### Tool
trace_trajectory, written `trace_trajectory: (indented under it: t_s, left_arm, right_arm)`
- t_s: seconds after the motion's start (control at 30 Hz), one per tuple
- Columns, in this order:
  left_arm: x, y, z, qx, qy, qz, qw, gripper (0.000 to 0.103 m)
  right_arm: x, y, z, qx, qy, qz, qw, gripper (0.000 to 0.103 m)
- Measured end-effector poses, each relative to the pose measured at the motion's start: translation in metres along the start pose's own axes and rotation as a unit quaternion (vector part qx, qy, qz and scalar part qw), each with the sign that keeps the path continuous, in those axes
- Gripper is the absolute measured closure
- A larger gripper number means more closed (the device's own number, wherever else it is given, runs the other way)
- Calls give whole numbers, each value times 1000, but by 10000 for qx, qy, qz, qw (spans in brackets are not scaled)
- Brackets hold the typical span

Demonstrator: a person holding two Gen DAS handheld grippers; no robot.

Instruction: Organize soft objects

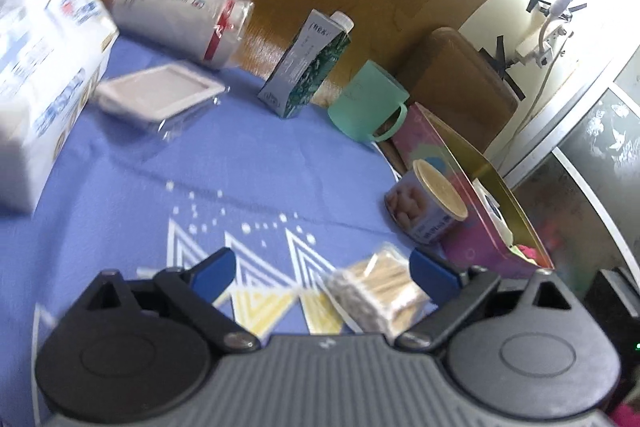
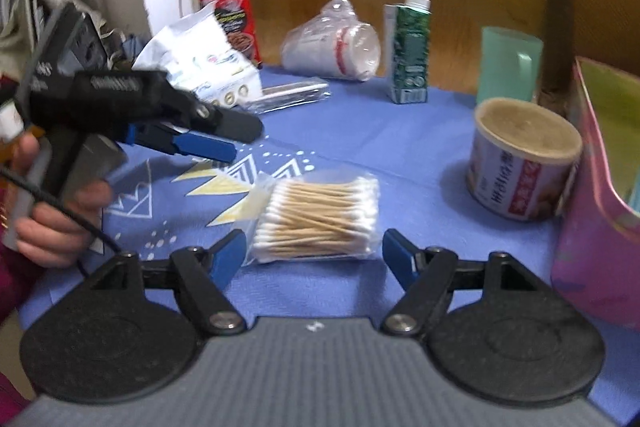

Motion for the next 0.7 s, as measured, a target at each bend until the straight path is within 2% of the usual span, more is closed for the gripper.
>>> trace_trajectory:
  t_s: [0.1,0.2,0.23,0.27,0.3,0.33,0.37,0.43,0.47,0.57,0.7]
  left_arm:
    - [4,-3,15,213,134,-242,9994,19]
    - [23,-7,36,574,443,-613,9955,27]
    - [28,-9,44,764,557,-613,9936,33]
    - [34,-9,51,874,555,-683,9923,36]
    - [39,-10,58,946,490,-751,9915,44]
    - [44,-9,66,991,423,-833,9907,43]
    - [47,-8,74,1099,514,-824,9892,43]
    - [50,-4,96,1447,642,-727,9847,43]
    - [50,0,106,1583,608,-658,9833,43]
    - [51,16,143,1906,190,-453,9804,42]
    - [69,33,205,2439,-249,-264,9691,35]
  right_arm:
    - [6,0,2,37,-34,-11,10000,23]
    - [11,0,4,61,-1,-4,10000,21]
    - [12,-1,3,63,13,-9,10000,22]
    - [12,-3,2,57,18,41,10000,29]
    - [10,-4,1,37,45,77,10000,32]
    - [7,-6,-1,14,77,95,9999,36]
    - [4,-7,-3,-11,59,138,9999,39]
    - [-6,-10,-7,-197,-281,361,9988,47]
    - [-14,-11,-6,-222,-463,472,9976,62]
    - [-44,-9,12,55,-742,958,9926,62]
    - [-87,-6,40,337,-1266,1593,9785,62]
Point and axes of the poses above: each gripper's, at about its wrist camera, not at the fingertips, and x roughly the way its jaws point, z to its right, y to its top, the point moved 1 cm from there along x, roughly the way its jaws point, and after that the axes turned 4 degrees about x, right-handed, at the moved point
